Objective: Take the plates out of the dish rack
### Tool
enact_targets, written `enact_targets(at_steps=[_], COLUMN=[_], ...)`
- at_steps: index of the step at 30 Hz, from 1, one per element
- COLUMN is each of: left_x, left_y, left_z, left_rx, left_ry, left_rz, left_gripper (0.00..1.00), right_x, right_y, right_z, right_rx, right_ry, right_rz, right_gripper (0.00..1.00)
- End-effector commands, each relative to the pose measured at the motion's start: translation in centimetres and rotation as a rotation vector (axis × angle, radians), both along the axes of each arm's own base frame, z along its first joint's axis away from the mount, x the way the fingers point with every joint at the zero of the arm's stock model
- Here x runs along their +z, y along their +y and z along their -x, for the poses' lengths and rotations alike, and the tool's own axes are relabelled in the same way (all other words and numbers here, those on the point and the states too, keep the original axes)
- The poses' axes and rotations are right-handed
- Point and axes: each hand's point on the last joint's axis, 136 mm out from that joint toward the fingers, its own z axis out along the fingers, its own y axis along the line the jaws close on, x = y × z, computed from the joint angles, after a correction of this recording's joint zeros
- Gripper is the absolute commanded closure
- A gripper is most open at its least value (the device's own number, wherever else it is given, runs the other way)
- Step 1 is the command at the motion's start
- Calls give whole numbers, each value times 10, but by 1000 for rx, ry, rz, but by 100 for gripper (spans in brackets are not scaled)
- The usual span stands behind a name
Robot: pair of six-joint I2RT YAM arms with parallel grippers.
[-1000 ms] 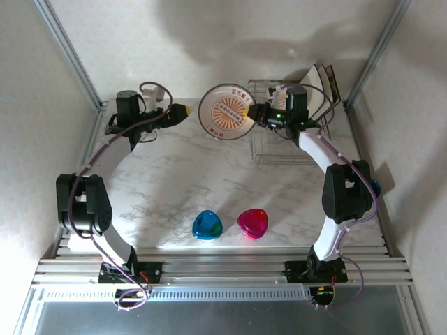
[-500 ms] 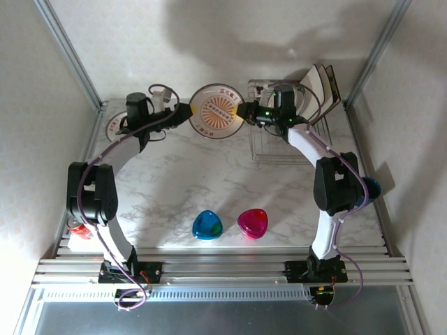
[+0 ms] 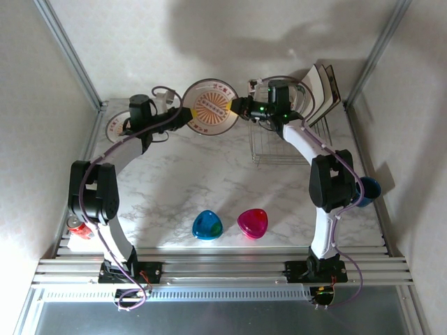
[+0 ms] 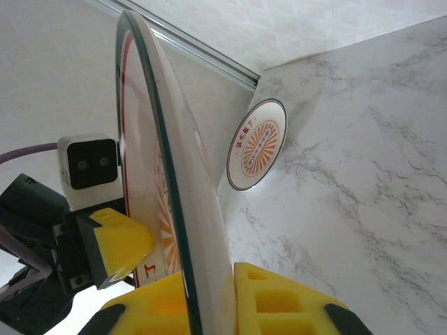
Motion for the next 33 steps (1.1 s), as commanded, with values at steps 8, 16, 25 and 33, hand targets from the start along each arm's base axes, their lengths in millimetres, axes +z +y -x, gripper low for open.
enact_targets(at_steps=[8,16,25,33], left_x=[-2,-1,-1,-5], left_y=[-2,0,6,43], left_z=[-5,-7,-7,-16], left_rx=[-3,11,28,164], left_ry=[-18,-14,-14,5], left_rz=[-8,-4,-4,16], left_gripper=[100,100,100,100], right_x=[16,13,18,28], right_y=[12,9,-12,-97], right_z=[4,3,1,0], right_rx=[48,34,-19,-181], right_ry=[-40,-36,-56,-18], right_rz=[-12,24,116,336], right_gripper=[100,11,1,1])
